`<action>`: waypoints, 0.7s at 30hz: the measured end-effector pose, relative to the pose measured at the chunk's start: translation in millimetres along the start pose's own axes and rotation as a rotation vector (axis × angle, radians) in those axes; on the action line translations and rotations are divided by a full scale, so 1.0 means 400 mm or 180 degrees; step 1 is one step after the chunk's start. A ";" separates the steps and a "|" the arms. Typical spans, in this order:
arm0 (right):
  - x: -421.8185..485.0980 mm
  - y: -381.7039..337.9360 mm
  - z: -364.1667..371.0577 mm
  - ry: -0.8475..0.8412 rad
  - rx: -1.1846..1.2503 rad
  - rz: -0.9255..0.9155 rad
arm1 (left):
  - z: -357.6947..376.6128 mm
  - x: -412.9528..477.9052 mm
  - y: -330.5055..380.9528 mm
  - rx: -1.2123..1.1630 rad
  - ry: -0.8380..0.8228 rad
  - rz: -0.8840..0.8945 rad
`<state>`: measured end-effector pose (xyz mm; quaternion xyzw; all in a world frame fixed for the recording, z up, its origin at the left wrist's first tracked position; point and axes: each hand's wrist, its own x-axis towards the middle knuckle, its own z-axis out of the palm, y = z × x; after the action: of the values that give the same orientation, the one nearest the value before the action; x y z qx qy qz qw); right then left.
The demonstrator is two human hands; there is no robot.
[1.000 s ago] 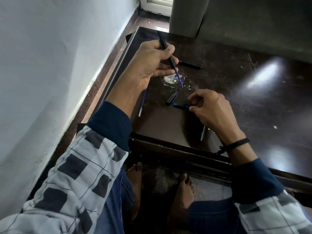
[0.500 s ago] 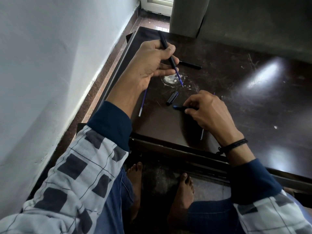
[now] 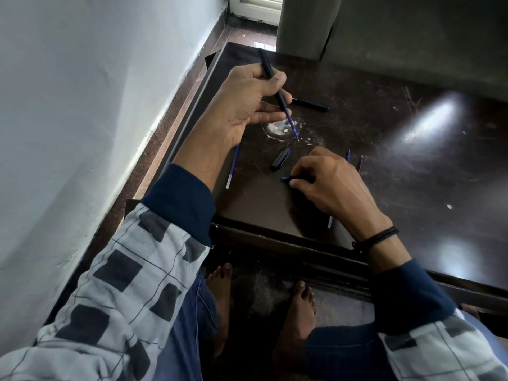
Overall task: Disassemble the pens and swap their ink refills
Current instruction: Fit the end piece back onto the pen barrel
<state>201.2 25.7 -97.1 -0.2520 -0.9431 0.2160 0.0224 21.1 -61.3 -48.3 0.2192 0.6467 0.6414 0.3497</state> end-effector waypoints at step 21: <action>0.005 0.007 -0.044 0.0992 0.3168 0.0746 | 0.007 0.003 0.000 0.0015 -0.0084 -0.0068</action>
<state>203.4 36.1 -82.3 -0.3436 -0.6776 0.5983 0.2547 22.6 -58.6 -48.4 0.2215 0.6459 0.6332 0.3645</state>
